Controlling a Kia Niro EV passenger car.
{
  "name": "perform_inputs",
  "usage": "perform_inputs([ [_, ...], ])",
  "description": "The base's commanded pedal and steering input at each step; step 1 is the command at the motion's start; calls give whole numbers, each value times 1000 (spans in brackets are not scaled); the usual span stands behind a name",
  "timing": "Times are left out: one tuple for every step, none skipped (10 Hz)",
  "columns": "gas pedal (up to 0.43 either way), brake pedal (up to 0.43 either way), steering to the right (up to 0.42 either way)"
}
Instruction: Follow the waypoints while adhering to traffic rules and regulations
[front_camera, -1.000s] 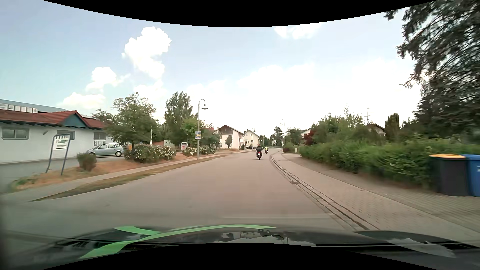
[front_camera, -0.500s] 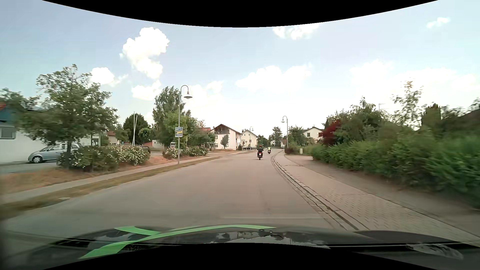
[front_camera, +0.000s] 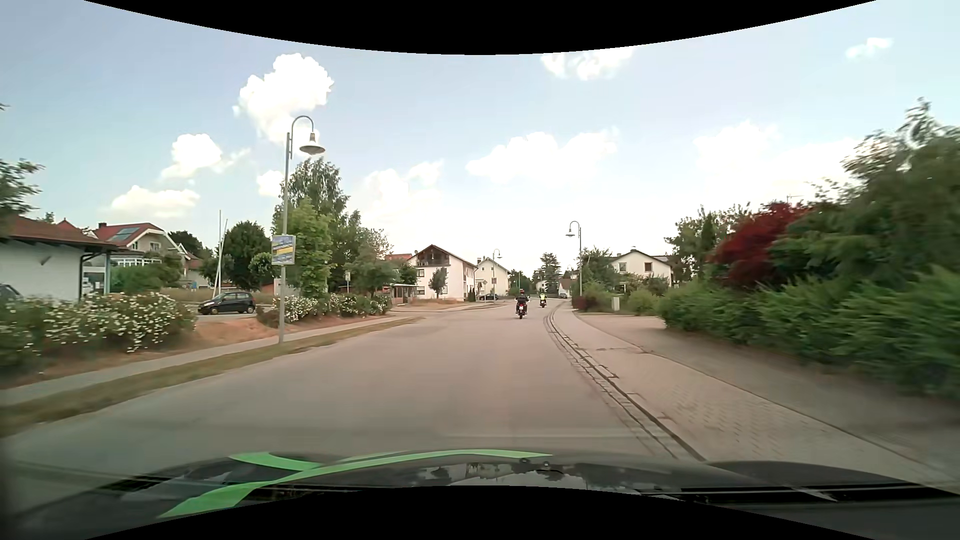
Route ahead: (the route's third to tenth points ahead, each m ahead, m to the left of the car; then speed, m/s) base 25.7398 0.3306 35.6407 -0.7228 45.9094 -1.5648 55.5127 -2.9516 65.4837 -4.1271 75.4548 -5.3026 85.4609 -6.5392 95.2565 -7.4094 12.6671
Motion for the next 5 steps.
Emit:
perform_inputs([
  [130,0,5],
  [110,0,5],
  [110,0,5],
  [110,0,5],
  [110,0,5],
])
